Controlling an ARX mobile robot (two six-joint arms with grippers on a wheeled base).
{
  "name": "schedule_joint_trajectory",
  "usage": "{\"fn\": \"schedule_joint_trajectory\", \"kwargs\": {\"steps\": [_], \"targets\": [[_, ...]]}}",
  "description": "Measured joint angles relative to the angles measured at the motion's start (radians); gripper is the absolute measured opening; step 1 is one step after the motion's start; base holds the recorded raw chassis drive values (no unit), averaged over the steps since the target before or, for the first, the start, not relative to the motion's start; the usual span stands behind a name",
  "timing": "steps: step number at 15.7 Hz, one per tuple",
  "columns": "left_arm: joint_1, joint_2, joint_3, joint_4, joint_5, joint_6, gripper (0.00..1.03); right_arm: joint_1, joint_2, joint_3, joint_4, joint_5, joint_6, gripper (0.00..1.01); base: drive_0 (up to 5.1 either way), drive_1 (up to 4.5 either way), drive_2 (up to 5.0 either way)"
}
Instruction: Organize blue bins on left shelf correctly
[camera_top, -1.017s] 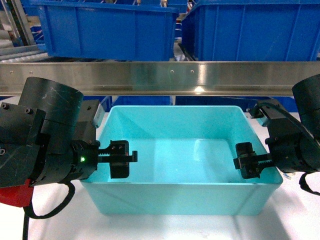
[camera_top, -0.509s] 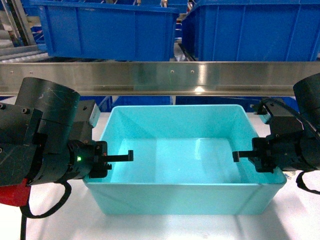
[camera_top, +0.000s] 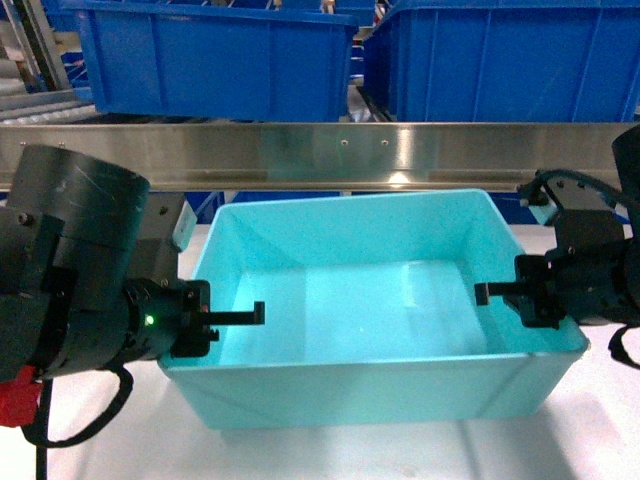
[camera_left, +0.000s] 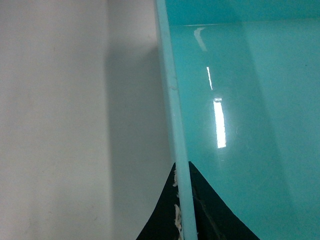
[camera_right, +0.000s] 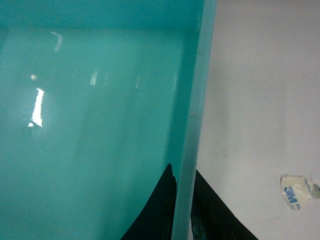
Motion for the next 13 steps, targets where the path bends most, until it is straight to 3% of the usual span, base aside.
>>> {"fn": "schedule_joint_trajectory", "kwargs": {"steps": [5,13], "targets": [[-0.002,-0.175,-0.037,-0.005,0.008,-0.011,0.02,0.004,-0.165,-0.053,0.052,-0.024,0.004,0.07,0.0,0.0,0.0],[-0.003,-0.177,-0.037,-0.006,0.009,-0.013,0.02,0.004,-0.17,-0.056,0.053,-0.023,0.005,0.07,0.0,0.0,0.0]]}}
